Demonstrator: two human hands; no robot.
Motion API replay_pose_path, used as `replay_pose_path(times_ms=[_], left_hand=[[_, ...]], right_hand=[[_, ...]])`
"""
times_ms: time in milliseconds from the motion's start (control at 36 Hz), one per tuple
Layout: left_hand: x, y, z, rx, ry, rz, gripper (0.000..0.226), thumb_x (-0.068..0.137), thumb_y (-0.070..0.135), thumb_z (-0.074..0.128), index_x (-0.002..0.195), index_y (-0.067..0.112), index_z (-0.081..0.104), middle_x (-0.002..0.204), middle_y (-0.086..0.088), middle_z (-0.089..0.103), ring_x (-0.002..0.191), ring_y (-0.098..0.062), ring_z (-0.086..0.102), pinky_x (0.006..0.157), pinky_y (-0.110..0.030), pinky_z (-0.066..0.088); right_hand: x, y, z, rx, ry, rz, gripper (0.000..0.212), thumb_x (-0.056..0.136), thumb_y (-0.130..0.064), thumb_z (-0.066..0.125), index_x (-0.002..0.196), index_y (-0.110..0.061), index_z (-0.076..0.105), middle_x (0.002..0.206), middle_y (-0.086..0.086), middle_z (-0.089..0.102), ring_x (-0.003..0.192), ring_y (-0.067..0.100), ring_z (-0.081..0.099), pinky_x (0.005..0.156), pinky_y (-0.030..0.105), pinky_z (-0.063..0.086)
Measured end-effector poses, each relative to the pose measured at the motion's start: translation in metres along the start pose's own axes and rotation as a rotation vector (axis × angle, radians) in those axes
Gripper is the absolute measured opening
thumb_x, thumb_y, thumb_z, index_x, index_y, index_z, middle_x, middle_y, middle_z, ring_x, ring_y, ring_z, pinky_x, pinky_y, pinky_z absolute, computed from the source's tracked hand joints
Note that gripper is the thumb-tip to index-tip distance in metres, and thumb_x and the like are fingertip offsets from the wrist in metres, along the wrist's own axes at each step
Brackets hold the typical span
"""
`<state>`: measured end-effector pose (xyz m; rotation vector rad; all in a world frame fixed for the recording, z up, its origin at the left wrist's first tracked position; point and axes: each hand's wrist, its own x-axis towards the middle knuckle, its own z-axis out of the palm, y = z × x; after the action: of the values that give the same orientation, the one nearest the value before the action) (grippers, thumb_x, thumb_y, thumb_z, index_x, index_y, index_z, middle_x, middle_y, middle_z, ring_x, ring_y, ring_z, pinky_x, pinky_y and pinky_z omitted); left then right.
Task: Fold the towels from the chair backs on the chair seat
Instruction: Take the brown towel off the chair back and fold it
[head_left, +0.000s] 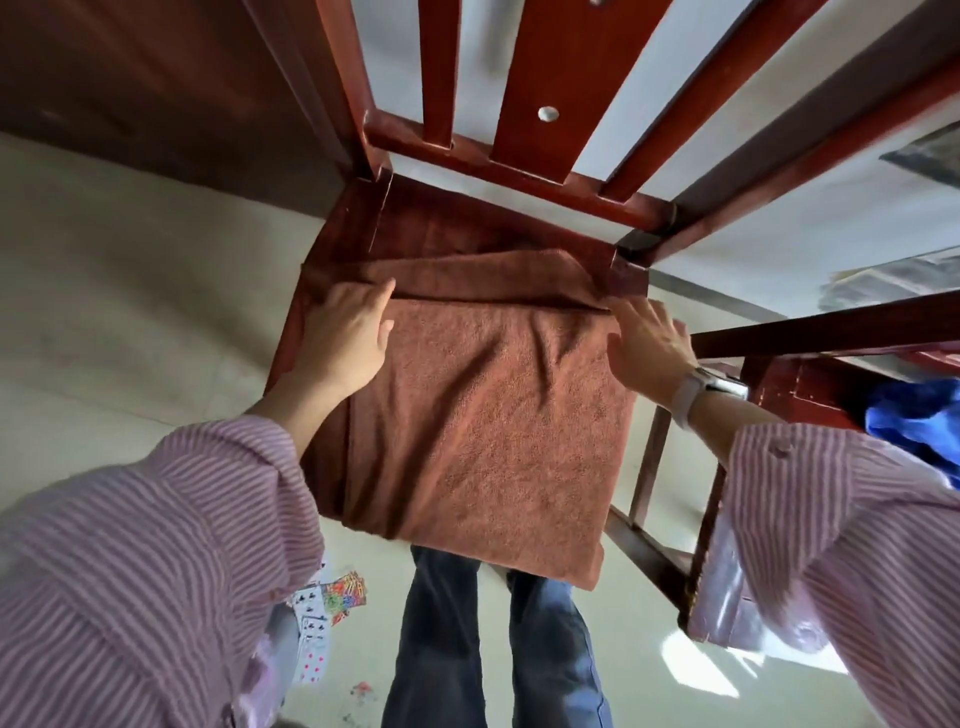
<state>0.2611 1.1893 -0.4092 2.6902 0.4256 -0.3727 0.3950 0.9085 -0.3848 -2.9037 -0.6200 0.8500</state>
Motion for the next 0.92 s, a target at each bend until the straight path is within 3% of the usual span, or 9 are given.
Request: replay_pose_path(times_ms=[139,222,278,361,417,500,583,694,917], left_hand=[[0.012,0.002,-0.005,0.06,0.042,-0.024,0.022,0.084,0.021,0.061,0.103,0.01,0.064,0.1,-0.012,0.064,0.103,-0.034,0.05,0.084,-0.045,0.04],[0.01,-0.003,-0.016,-0.068,0.092,-0.059,0.016,0.084,0.022,0.063,0.093,0.01,0.067,0.094,-0.01,0.068,0.094,-0.033,0.056,0.081,-0.041,0.041],[0.008,-0.01,-0.031,-0.297,-0.058,-0.127,0.015,0.086,0.019,0.06,0.095,0.01,0.067,0.097,-0.006,0.067,0.095,-0.026,0.058,0.079,-0.032,0.04],[0.007,-0.032,-0.06,-0.435,-0.485,-0.192,0.006,0.086,0.017,0.061,0.087,0.021,0.065,0.091,0.004,0.062,0.095,-0.016,0.057,0.074,-0.02,0.039],[0.009,-0.048,-0.075,-0.509,-0.582,-0.244,0.01,0.086,0.018,0.062,0.081,0.026,0.063,0.089,0.007,0.063,0.088,-0.012,0.057,0.074,-0.016,0.039],[0.019,-0.062,-0.069,-0.486,-0.336,-0.244,0.013,0.085,0.015,0.061,0.077,0.025,0.063,0.083,0.002,0.063,0.08,-0.015,0.057,0.072,-0.025,0.041],[0.025,-0.072,-0.039,-0.134,-0.102,-0.161,0.008,0.082,0.011,0.062,0.087,0.007,0.067,0.107,-0.013,0.06,0.105,-0.03,0.054,0.088,-0.038,0.043],[0.014,-0.067,-0.018,-0.066,0.024,-0.095,0.004,0.079,0.003,0.062,0.083,0.001,0.064,0.126,-0.019,0.054,0.124,-0.035,0.044,0.096,-0.051,0.042],[0.01,-0.064,-0.02,-0.1,0.068,-0.075,0.01,0.074,0.003,0.071,0.082,-0.001,0.067,0.099,-0.018,0.057,0.102,-0.037,0.051,0.087,-0.05,0.046]], right_hand=[[0.011,0.001,-0.006,-0.145,-0.063,0.106,0.032,0.086,-0.027,0.047,0.115,-0.014,0.049,0.11,0.007,0.059,0.11,0.028,0.05,0.099,0.046,0.033],[0.006,0.001,-0.019,-0.027,-0.139,0.118,0.029,0.087,-0.026,0.05,0.112,-0.011,0.054,0.105,0.009,0.061,0.104,0.03,0.056,0.09,0.039,0.041],[0.001,0.001,-0.033,0.136,-0.31,0.094,0.034,0.09,-0.022,0.053,0.121,-0.007,0.052,0.119,0.011,0.059,0.107,0.029,0.056,0.087,0.032,0.042],[-0.003,0.008,-0.058,0.236,-0.596,0.085,0.027,0.088,-0.015,0.058,0.114,-0.004,0.059,0.114,0.008,0.063,0.099,0.023,0.058,0.084,0.026,0.042],[0.0,0.009,-0.071,0.353,-0.547,0.072,0.016,0.087,-0.013,0.059,0.102,-0.009,0.064,0.095,0.001,0.066,0.093,0.026,0.061,0.079,0.025,0.046],[0.012,-0.01,-0.072,0.541,-0.173,0.056,0.014,0.091,-0.011,0.053,0.1,-0.017,0.062,0.085,-0.007,0.057,0.081,0.012,0.054,0.065,0.009,0.04],[0.032,-0.034,-0.05,0.45,0.045,0.045,0.017,0.091,-0.01,0.049,0.101,-0.007,0.062,0.098,0.002,0.054,0.089,0.015,0.051,0.075,0.019,0.039],[0.053,-0.045,-0.024,0.374,0.094,0.061,0.018,0.088,-0.007,0.048,0.097,-0.004,0.063,0.114,0.014,0.057,0.103,0.028,0.054,0.09,0.031,0.043],[0.055,-0.053,-0.02,0.244,-0.019,0.01,0.024,0.089,-0.02,0.048,0.105,-0.01,0.062,0.126,0.01,0.049,0.12,0.028,0.04,0.101,0.04,0.033]])
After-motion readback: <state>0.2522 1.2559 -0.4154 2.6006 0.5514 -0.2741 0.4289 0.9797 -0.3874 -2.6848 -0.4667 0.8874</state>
